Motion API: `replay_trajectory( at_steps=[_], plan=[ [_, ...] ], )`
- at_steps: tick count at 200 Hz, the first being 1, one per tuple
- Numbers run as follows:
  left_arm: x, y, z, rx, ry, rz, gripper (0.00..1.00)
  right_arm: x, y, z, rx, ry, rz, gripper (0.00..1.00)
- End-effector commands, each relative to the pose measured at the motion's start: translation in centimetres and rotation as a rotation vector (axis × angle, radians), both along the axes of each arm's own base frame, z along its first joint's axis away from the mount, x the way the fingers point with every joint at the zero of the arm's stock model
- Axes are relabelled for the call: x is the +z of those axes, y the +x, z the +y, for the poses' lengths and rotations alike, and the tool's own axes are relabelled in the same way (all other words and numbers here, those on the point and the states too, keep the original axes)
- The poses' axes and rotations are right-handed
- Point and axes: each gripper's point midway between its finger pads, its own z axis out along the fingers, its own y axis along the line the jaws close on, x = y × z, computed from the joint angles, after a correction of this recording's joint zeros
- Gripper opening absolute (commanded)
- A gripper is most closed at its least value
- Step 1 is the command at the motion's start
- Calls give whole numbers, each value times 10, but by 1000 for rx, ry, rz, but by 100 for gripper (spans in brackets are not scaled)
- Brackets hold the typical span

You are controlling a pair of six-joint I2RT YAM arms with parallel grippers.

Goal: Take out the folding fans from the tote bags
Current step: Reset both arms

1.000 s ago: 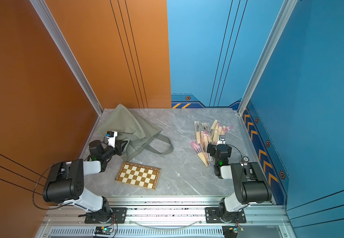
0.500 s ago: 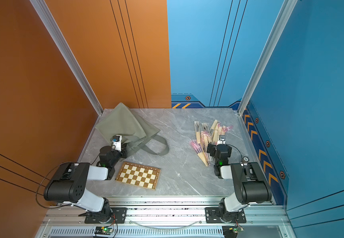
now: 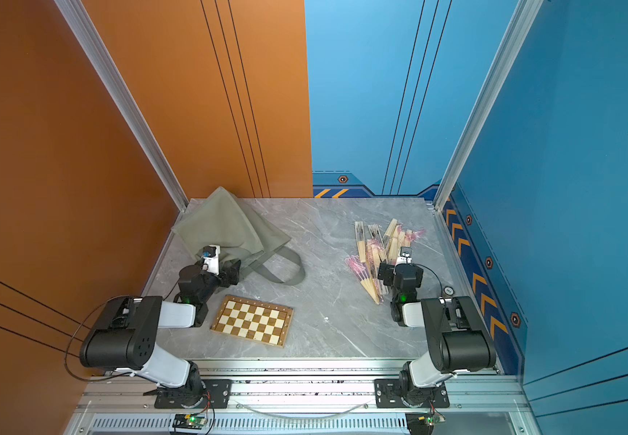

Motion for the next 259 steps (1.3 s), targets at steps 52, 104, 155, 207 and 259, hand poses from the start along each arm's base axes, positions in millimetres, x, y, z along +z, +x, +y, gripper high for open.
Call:
replay_trajectory(
  at_steps=[52, 104, 155, 207, 259],
  plan=[
    [-6, 2, 1, -10, -11, 25, 98, 12, 7, -3, -7, -9, -35, 100],
    [-4, 3, 2, 4, -8, 23, 98, 12, 6, -3, -7, -10, -35, 100],
    [-9, 6, 23, 166, 31, 54, 98, 12, 6, -3, -7, -9, -35, 100],
    [-8, 4, 33, 255, 55, 52, 98, 12, 6, -3, -7, -9, -35, 100],
    [-9, 4, 37, 282, 63, 53, 98, 11, 6, -3, -7, -9, -34, 100]
  ],
)
